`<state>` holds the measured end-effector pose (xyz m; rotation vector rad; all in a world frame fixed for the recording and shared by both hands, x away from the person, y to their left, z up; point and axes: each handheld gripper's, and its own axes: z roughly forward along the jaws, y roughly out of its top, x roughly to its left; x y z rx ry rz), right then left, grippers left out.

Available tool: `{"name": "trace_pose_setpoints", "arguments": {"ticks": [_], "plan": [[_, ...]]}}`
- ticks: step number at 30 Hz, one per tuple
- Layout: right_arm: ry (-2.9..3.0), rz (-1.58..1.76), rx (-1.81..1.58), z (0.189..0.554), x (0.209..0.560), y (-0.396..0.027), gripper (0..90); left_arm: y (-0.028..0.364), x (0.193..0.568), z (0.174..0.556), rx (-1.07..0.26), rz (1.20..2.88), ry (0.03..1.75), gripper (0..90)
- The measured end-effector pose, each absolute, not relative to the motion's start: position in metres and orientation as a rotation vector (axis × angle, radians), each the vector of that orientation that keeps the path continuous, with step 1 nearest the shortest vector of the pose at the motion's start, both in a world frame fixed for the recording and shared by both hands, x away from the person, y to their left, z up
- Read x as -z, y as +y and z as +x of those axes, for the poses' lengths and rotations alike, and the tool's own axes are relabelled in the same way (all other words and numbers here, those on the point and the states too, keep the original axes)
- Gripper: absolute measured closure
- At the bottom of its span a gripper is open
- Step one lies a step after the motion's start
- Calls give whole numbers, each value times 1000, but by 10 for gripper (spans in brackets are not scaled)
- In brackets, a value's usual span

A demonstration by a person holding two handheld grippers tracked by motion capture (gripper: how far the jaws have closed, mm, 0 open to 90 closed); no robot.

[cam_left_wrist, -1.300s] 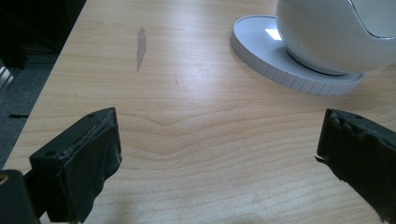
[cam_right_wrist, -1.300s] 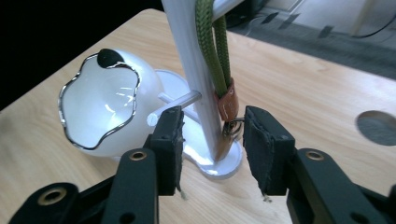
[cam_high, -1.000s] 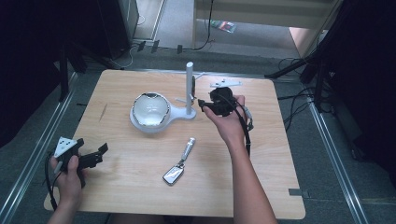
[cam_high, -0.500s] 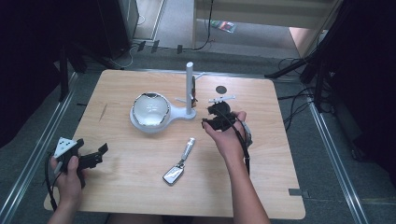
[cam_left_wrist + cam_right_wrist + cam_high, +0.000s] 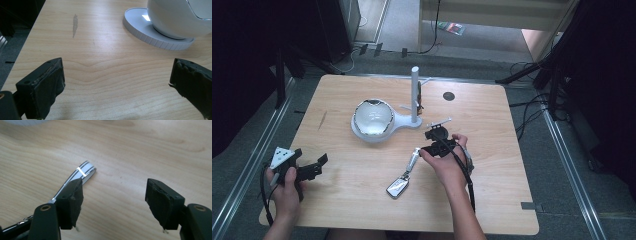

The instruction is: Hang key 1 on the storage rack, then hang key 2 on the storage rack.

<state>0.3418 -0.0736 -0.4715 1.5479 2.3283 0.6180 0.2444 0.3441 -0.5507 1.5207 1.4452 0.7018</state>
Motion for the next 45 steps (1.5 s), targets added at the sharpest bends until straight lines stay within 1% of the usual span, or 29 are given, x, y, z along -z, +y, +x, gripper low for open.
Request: {"name": "trace_pose_setpoints", "arguments": {"ticks": [15,31,36,45], "plan": [[2357,1626,-548,330,485,-58,321,344,551,246,-691,1529,1451,2],[2375,1720,-433,325,498,-27,318,346,551,247,-677,1519,1455,1],[2388,1782,-485,326,499,-22,344,346,551,247,-678,1522,1457,1],[2398,1879,-449,329,504,-11,447,345,551,247,-677,1521,1458,2]]}}
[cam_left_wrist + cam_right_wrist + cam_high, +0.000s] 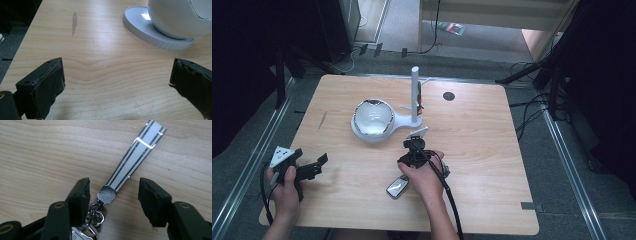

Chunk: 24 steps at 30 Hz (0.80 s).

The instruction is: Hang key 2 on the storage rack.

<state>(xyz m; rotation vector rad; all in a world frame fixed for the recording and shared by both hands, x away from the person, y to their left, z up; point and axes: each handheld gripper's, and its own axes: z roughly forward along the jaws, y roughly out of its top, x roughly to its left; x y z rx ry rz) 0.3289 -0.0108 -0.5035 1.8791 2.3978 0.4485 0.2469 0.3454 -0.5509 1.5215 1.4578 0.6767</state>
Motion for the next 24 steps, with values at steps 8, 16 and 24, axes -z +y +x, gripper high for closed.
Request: {"name": "trace_pose_setpoints", "arguments": {"ticks": [8,16,24], "plan": [[2391,1877,-381,330,505,-3,504,346,551,247,-675,1523,1455,2],[2399,1906,-318,333,508,2,512,346,551,247,-673,1524,1455,1],[2397,1855,-263,332,509,9,544,346,551,247,-673,1527,1457,1]]}}
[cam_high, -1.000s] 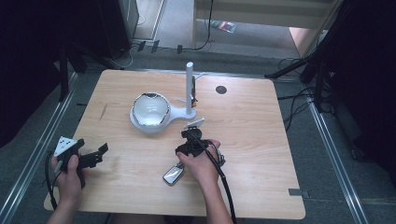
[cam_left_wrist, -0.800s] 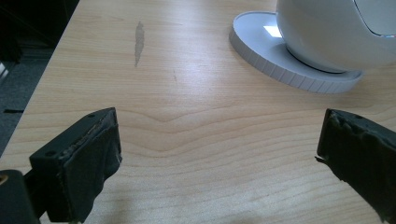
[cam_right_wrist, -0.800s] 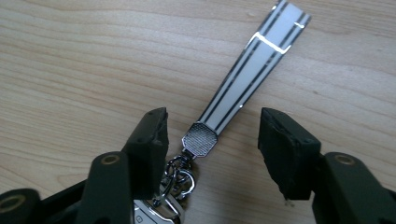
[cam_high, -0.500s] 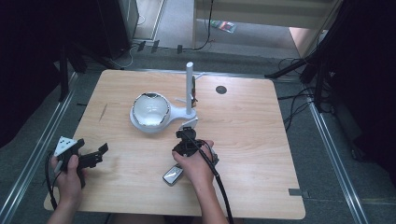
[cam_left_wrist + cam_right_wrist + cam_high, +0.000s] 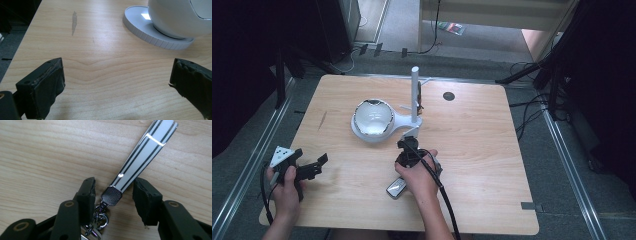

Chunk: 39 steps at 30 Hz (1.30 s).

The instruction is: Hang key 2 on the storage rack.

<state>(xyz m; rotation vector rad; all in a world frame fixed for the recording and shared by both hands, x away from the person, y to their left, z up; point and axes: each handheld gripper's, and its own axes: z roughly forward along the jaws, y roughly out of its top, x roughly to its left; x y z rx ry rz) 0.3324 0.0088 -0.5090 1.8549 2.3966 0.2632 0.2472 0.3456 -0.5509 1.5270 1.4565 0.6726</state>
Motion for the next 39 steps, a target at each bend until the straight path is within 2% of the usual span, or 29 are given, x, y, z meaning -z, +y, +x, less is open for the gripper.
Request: {"name": "trace_pose_setpoints", "arguments": {"ticks": [3,7,17,39], "plan": [[2391,1815,-219,331,510,13,583,344,551,247,-675,1527,1459,2],[2391,1819,-233,329,508,12,753,344,551,247,-677,1528,1458,1],[2405,1818,-346,326,505,3,760,344,551,248,-674,1530,1457,2],[2172,1628,-830,305,442,-18,760,344,551,248,-676,1538,1453,2]]}}
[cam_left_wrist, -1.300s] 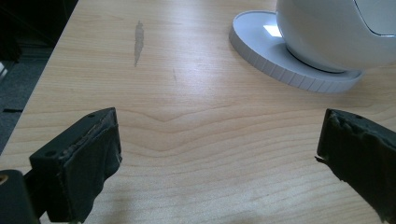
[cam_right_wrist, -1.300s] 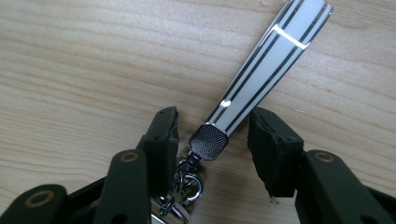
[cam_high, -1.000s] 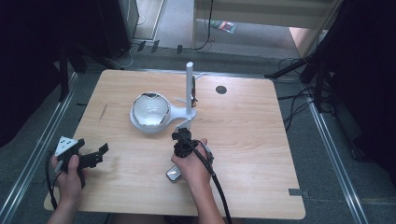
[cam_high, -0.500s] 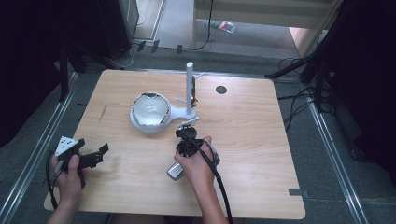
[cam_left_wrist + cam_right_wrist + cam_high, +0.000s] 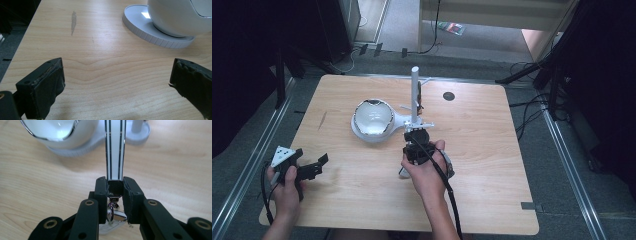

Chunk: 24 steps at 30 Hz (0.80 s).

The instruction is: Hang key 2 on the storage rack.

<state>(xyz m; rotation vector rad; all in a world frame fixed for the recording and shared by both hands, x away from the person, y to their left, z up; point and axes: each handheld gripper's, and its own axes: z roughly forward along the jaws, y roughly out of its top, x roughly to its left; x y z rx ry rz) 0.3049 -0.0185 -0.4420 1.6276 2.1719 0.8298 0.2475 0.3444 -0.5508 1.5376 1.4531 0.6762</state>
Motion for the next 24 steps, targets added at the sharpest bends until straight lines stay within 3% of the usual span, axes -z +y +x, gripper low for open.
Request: {"name": "trace_pose_setpoints", "arguments": {"ticks": [24], "plan": [[2005,1310,-1166,295,401,-30,760,344,551,248,-674,1531,1454,2]]}}
